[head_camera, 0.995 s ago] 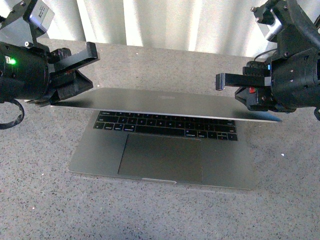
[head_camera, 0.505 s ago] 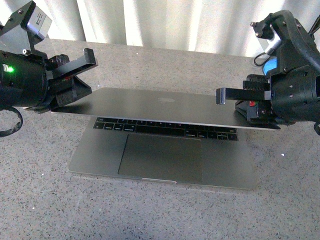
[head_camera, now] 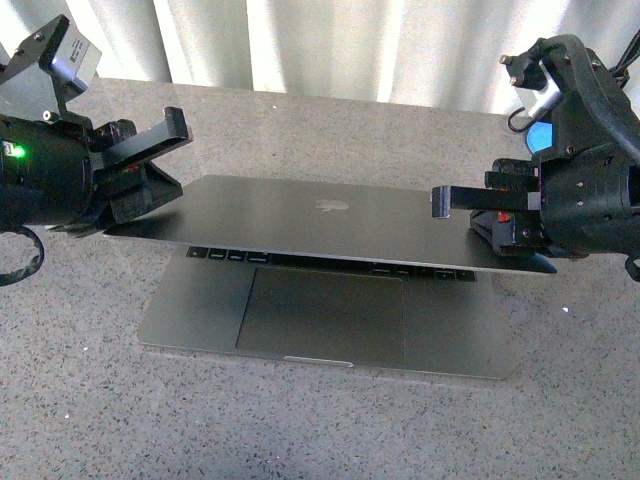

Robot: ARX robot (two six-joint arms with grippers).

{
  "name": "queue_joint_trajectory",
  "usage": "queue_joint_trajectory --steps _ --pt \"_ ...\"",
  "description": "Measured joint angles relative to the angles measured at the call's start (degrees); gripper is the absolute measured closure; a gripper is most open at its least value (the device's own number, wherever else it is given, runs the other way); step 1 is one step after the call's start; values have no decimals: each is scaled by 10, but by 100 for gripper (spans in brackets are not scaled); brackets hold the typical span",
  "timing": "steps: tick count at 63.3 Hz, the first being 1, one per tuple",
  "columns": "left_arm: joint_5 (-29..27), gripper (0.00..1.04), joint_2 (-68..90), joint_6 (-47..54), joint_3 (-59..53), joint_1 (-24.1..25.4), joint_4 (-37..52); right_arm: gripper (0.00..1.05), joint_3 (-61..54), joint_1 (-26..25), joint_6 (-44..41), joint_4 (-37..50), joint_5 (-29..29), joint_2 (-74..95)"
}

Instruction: Close laptop

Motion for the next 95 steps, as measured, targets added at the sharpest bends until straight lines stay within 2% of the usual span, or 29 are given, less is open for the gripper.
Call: queue_joint_trajectory --steps 95 --pt "9 101 62 -18 -21 2 57 104 -36 11 19 47 -7 37"
